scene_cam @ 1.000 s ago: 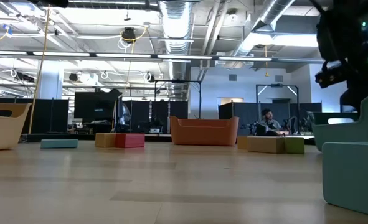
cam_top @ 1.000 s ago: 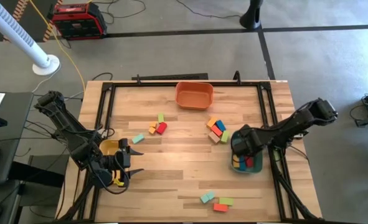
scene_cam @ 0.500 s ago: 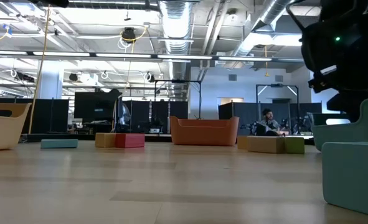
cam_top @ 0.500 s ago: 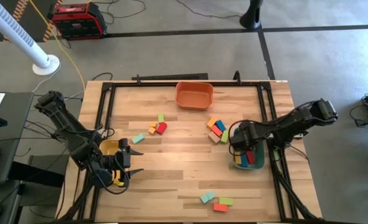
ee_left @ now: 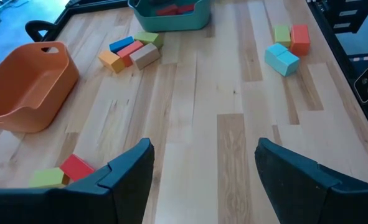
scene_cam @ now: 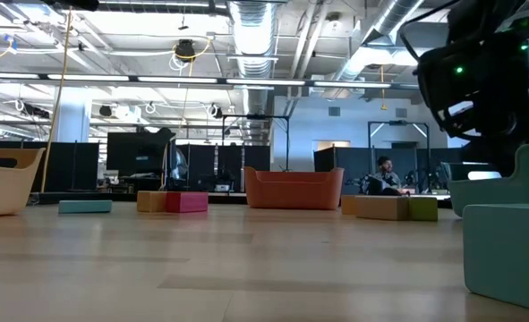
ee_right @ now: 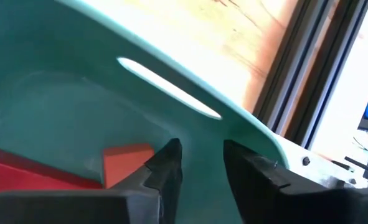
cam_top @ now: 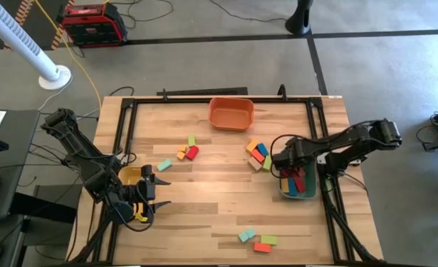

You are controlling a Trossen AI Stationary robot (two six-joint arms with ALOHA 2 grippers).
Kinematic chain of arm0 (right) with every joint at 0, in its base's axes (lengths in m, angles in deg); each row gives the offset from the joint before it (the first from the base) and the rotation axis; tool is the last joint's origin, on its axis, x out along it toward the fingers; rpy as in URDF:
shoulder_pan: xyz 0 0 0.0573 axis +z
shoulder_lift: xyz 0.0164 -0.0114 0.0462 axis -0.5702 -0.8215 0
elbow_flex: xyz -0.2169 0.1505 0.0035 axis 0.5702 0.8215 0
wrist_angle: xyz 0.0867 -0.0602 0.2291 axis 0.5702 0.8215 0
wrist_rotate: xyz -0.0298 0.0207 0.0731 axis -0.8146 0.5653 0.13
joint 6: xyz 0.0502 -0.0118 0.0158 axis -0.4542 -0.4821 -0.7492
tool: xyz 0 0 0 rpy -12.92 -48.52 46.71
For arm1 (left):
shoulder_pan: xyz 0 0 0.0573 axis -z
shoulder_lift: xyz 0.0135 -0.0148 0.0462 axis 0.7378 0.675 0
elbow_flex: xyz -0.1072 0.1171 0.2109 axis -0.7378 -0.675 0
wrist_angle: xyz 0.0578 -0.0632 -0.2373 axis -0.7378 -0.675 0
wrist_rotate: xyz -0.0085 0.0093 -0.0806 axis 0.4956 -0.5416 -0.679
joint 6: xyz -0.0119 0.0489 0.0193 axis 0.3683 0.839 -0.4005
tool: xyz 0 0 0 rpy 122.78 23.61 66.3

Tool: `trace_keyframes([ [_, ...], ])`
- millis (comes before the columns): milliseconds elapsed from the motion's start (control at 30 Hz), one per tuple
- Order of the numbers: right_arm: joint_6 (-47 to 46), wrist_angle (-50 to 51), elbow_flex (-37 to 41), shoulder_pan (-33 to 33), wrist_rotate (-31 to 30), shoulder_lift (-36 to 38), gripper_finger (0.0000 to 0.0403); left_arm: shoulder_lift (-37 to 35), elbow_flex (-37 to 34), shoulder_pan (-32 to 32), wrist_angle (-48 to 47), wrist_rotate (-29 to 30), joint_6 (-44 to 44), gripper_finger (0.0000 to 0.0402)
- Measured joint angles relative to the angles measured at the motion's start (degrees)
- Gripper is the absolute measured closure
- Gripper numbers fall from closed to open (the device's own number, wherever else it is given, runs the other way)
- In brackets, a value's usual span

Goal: Sort blocks by size
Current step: Adjust the green bin, then put the small yellow block into the yellow bin

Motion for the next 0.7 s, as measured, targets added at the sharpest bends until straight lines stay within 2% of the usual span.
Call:
trace_keyframes([
  [200,0.66,3.49,-3.61,0.54,-0.01,0.04,0.0249,0.0,-0.01,0.0,0.02,0.0,-0.43,0.0134],
  [433,0.71,9.63,-12.91,4.33,-0.02,0.09,0.0248,0.0,-0.04,-0.41,0.46,-0.02,-0.57,0.0134],
  [700,1.28,6.48,-22.37,12.32,-0.42,0.13,0.0248,1.25,-0.04,-1.55,0.55,-0.18,-2.07,0.0134],
])
